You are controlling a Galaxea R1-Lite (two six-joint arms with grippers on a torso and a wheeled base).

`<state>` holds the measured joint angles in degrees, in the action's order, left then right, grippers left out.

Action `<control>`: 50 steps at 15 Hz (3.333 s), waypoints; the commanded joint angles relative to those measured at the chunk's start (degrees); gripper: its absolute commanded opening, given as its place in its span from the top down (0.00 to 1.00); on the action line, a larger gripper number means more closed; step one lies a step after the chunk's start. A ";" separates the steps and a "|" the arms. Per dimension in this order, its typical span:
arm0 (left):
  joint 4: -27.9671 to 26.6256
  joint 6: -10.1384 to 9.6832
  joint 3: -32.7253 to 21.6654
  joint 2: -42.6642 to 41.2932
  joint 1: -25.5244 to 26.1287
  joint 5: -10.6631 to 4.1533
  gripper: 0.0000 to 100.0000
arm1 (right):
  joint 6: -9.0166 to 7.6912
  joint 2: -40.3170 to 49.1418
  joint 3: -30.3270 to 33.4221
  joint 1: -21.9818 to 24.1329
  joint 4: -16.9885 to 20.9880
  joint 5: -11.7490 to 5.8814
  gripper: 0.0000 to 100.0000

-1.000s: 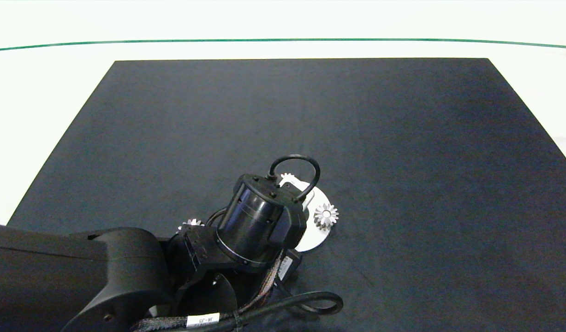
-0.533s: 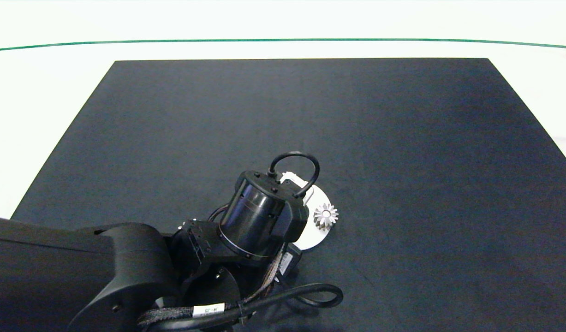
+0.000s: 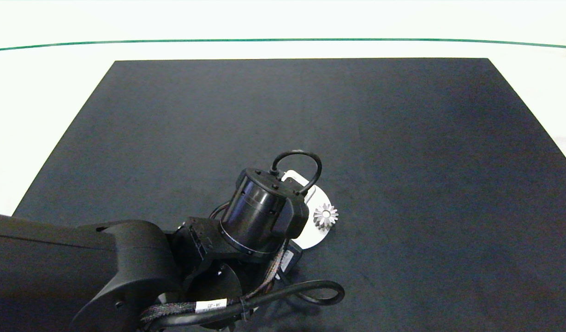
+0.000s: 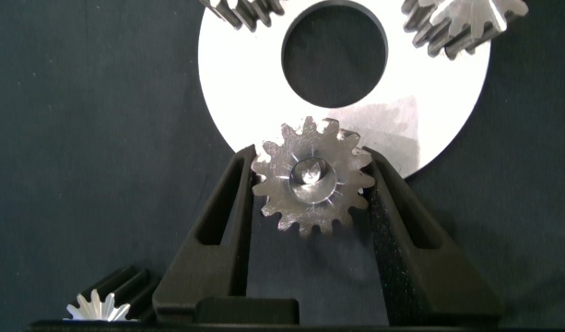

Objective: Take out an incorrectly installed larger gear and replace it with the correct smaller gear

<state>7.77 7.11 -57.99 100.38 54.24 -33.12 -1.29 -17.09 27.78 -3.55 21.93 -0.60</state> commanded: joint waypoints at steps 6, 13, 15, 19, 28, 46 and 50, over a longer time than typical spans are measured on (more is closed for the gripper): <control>-1.35 -0.08 0.25 -0.01 0.17 -0.10 0.84 | -0.03 0.04 -0.10 0.03 0.13 -0.02 0.00; -5.48 0.10 -2.04 -0.01 0.08 -0.01 0.84 | -0.03 0.04 -0.10 0.03 0.13 -0.02 0.00; -5.48 0.10 -2.13 0.61 0.08 0.16 0.84 | -0.03 0.04 -0.18 0.03 0.13 -0.02 0.00; -5.48 0.10 -2.21 1.58 0.26 0.16 0.84 | -0.03 0.04 -0.10 -0.06 0.13 -0.02 0.00; -5.48 0.10 -2.57 2.89 0.34 1.22 0.84 | -0.03 0.04 -0.18 -0.06 0.13 0.07 0.00; -8.03 -0.08 -3.09 2.19 0.34 1.83 0.84 | 0.06 0.04 -0.62 -0.06 0.13 0.07 0.00; -8.12 -0.08 -3.27 2.19 0.26 1.92 0.00 | 0.06 0.04 -0.62 -0.06 0.04 0.07 0.00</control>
<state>-0.33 6.97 -61.27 102.62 54.57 -31.04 -1.18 -17.05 27.15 -3.58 21.86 -0.52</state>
